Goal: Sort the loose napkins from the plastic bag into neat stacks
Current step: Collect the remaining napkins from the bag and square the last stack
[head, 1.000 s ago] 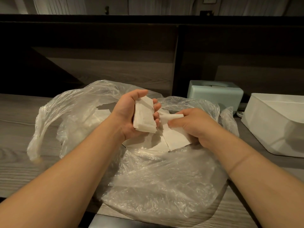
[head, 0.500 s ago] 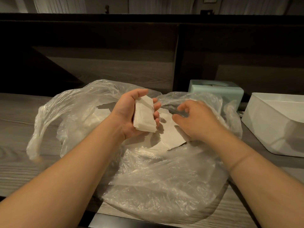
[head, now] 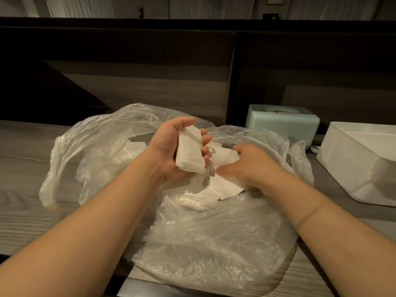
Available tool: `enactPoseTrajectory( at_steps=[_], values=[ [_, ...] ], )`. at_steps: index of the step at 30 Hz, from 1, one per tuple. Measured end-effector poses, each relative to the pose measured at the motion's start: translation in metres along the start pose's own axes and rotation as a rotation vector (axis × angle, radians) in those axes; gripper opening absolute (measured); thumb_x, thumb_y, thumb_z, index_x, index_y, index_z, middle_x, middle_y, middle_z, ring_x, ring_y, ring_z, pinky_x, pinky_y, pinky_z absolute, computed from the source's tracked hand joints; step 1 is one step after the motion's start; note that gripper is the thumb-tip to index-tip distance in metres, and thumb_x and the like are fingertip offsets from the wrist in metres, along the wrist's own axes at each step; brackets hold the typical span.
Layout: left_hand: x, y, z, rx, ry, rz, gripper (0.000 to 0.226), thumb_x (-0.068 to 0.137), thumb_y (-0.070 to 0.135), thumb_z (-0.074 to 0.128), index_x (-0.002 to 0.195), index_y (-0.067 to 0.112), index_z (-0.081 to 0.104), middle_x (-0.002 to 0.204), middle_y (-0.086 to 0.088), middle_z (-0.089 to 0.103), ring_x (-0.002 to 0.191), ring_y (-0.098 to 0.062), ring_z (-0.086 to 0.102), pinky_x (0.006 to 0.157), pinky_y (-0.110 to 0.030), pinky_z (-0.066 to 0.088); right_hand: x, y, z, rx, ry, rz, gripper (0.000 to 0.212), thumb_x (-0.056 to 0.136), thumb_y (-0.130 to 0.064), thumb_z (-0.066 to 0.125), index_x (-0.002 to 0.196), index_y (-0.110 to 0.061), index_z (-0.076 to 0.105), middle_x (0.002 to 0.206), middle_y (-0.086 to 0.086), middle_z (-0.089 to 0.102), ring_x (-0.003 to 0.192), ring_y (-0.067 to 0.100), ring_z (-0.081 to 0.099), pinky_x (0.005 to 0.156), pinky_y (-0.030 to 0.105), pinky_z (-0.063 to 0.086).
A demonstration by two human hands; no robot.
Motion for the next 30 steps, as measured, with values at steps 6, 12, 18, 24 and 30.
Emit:
enactPoseTrajectory(
  at_steps=[6,12,18,24,30],
  values=[
    [0.002,0.000,0.000,0.003,0.001,0.001,0.039,0.086,0.032,0.061,0.118,0.010,0.060,0.104,-0.005,0.060,0.069,-0.020,0.054,0.070,-0.034,0.044,0.000,0.001,0.001,0.102,-0.007,0.004,0.029,0.077,-0.043,0.081,0.099,-0.031,0.066,0.084,-0.001,0.072,0.073,0.016,0.068,0.063,0.031,0.056],
    [0.004,-0.001,-0.005,0.015,0.034,0.003,0.041,0.086,0.033,0.062,0.120,0.010,0.062,0.102,-0.007,0.063,0.070,-0.021,0.056,0.070,-0.034,0.046,-0.001,-0.001,0.007,0.222,-0.006,0.009,0.053,0.073,-0.028,0.088,0.120,-0.025,0.064,0.098,-0.009,0.067,0.087,0.017,0.068,0.075,0.035,0.058],
    [0.005,-0.002,-0.005,-0.003,0.026,-0.007,0.043,0.082,0.032,0.064,0.119,0.011,0.061,0.101,-0.006,0.061,0.071,-0.021,0.053,0.071,-0.034,0.044,0.002,0.002,0.001,0.490,-0.035,-0.013,0.033,0.077,-0.001,0.079,0.102,-0.021,0.072,0.090,0.002,0.079,0.084,0.024,0.076,0.077,0.045,0.064],
    [0.003,-0.002,-0.006,0.010,0.046,-0.009,0.041,0.085,0.033,0.062,0.120,0.011,0.063,0.099,-0.008,0.063,0.071,-0.022,0.056,0.072,-0.035,0.046,0.006,-0.002,-0.006,0.566,0.057,-0.083,0.020,0.086,-0.016,0.077,0.102,-0.026,0.071,0.095,0.001,0.078,0.081,0.022,0.076,0.074,0.043,0.064],
    [0.002,0.000,-0.007,0.029,0.067,0.005,0.042,0.085,0.033,0.062,0.120,0.010,0.064,0.103,-0.008,0.064,0.072,-0.021,0.057,0.072,-0.035,0.047,0.002,-0.009,-0.022,0.367,0.173,-0.152,0.011,0.087,-0.017,0.070,0.098,-0.020,0.068,0.090,0.004,0.074,0.080,0.025,0.072,0.071,0.043,0.060]
  ],
)
Point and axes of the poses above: each hand's wrist, its own x-axis towards the middle knuckle, its own z-axis out of the palm, y = z × x, the point moved 10 cm from there along x, towards the middle knuckle
